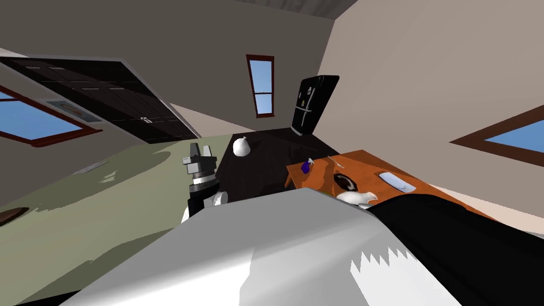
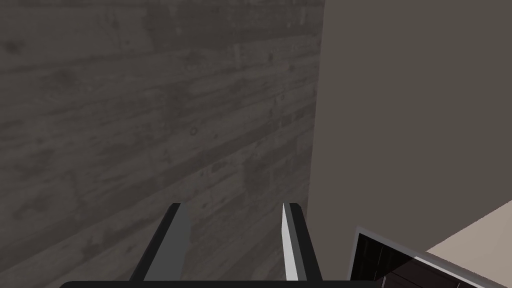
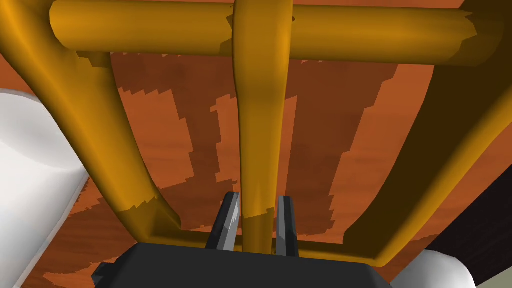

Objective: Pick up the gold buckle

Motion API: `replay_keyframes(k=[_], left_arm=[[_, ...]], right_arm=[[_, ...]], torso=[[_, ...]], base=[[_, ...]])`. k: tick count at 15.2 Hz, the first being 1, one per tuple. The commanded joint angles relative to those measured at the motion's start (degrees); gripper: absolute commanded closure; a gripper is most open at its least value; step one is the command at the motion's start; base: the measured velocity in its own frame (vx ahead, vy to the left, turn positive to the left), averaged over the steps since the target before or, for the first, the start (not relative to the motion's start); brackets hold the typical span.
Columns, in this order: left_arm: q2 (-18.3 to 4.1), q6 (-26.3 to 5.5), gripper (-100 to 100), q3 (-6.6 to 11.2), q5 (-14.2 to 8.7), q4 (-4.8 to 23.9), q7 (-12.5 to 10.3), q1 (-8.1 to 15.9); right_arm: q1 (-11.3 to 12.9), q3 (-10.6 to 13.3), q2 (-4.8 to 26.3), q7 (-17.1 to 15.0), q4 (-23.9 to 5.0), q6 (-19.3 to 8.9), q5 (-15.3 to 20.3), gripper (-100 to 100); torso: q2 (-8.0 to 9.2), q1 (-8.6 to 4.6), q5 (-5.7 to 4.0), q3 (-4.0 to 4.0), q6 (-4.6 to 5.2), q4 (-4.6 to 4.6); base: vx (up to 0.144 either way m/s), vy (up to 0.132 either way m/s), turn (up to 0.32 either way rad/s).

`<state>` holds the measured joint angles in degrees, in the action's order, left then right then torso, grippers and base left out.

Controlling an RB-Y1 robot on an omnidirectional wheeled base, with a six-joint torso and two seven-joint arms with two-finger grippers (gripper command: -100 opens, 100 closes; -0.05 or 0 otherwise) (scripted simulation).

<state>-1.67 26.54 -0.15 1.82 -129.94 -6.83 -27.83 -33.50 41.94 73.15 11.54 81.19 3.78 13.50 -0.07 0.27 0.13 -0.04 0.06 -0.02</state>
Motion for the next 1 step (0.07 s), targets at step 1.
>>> replay_keyframes(k=[1], left_arm=[[0.0, 0.0, 0, 0.0, 0.0, 0.0, 0.0, 0.0]], right_arm=[[0.0, 0.0, 0.0, 0.0, 0.0, 0.0, 0.0, 100]], torso=[[0.0, 0.0, 0.0, 0.0, 0.0, 0.0]], base=[[0.006, 0.014, -0.021]])
